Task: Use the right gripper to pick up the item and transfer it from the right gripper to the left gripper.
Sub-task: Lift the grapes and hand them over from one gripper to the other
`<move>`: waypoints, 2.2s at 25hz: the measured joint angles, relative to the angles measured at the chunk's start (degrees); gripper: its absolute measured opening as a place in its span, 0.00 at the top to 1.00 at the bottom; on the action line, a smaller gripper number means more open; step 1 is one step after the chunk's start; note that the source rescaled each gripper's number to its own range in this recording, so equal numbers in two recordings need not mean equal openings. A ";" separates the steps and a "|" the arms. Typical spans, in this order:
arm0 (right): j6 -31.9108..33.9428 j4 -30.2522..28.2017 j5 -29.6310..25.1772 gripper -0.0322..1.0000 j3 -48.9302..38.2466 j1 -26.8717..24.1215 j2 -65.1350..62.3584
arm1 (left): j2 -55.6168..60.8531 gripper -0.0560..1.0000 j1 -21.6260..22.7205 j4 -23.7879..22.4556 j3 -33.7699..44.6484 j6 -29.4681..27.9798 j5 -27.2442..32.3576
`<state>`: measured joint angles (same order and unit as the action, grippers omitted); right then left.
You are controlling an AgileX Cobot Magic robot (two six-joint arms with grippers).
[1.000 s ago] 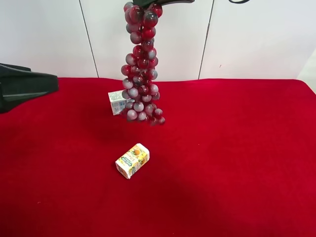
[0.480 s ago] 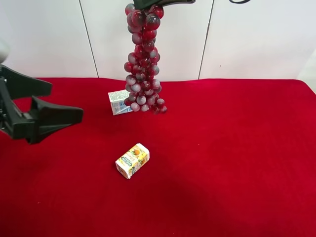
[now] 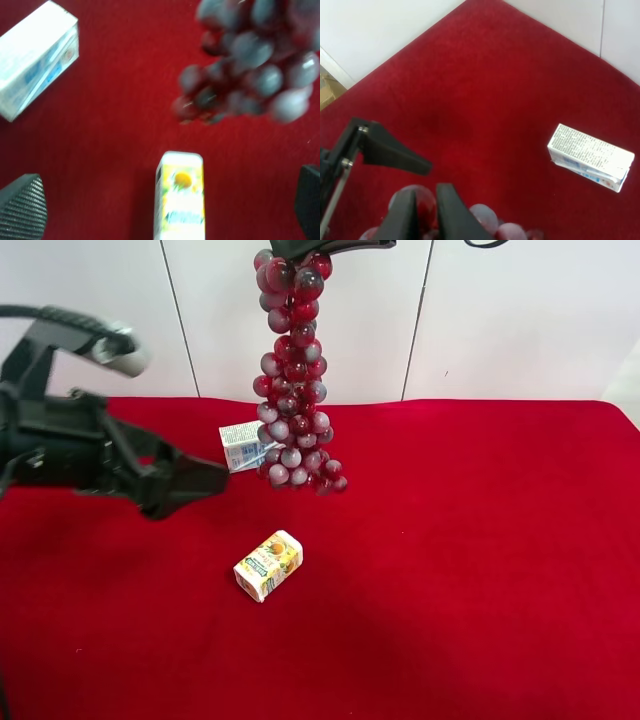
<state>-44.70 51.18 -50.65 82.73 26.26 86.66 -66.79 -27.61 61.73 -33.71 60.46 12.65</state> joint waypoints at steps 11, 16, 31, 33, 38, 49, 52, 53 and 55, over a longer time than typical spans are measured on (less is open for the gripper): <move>-0.04 -0.22 -0.12 0.97 0.00 0.00 0.00 | -3.03 0.00 -7.76 0.54 -6.69 -0.49 -5.92; -0.04 0.02 -0.17 0.97 0.00 0.00 0.00 | -4.67 0.00 -11.04 1.03 -6.83 -0.66 -11.00; -0.04 1.25 -0.17 0.97 0.00 0.00 0.00 | -10.79 0.00 -13.44 1.78 -14.24 -5.37 -16.07; -0.04 1.25 -0.17 0.97 0.00 0.00 0.00 | -10.83 0.00 -13.44 1.82 -14.24 -5.75 -16.44; -0.04 1.25 -0.17 0.97 0.00 0.00 0.00 | -10.86 0.01 -13.44 1.89 -14.24 -7.82 -17.15; -0.04 1.25 -0.17 0.97 0.00 0.00 0.00 | -10.86 0.49 -13.44 1.89 -14.24 -14.28 -17.48; -0.04 1.33 -0.17 0.97 0.00 0.00 0.00 | -10.86 0.92 -13.44 1.89 -14.26 -15.22 -17.48; -0.04 1.33 -0.17 0.97 0.00 0.00 0.00 | -10.86 0.95 -13.44 1.89 -14.31 -15.33 -17.48; -0.04 1.33 -0.17 0.97 0.00 0.00 0.00 | -10.86 0.94 -13.44 1.89 -14.31 -15.40 -17.48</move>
<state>-44.74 52.51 -50.82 82.73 26.26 86.66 -77.65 -41.05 63.61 -48.02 45.06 -4.83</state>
